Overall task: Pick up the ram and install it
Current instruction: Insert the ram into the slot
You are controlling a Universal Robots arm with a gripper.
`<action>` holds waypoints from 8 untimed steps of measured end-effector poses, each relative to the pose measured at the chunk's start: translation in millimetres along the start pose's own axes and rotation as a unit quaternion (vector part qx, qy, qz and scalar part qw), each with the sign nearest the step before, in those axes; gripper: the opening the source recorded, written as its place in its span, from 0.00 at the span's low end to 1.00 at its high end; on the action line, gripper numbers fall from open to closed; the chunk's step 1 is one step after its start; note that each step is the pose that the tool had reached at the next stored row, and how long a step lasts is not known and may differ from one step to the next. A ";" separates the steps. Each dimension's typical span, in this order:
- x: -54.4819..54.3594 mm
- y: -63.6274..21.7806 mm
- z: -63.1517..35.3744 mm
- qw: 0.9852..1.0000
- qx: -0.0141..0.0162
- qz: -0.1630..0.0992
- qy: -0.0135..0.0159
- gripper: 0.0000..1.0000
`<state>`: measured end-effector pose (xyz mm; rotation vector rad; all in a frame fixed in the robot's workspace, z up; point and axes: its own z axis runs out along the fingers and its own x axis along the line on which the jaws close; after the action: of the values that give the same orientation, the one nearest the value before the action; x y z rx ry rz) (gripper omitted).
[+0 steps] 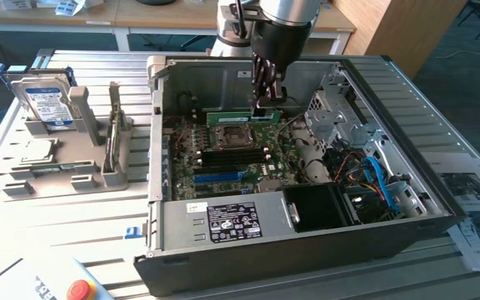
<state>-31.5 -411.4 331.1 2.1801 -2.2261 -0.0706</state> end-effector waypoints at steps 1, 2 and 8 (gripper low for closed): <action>0.0 0.0 1.0 1.000 0.000 0.000 0.000 0.12; 0.1 -0.1 2.4 1.000 0.000 0.000 0.000 0.12; 0.2 -0.6 13.0 1.000 0.000 0.000 0.000 0.12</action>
<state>-31.5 -411.5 318.1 2.1801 -2.2262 -0.0706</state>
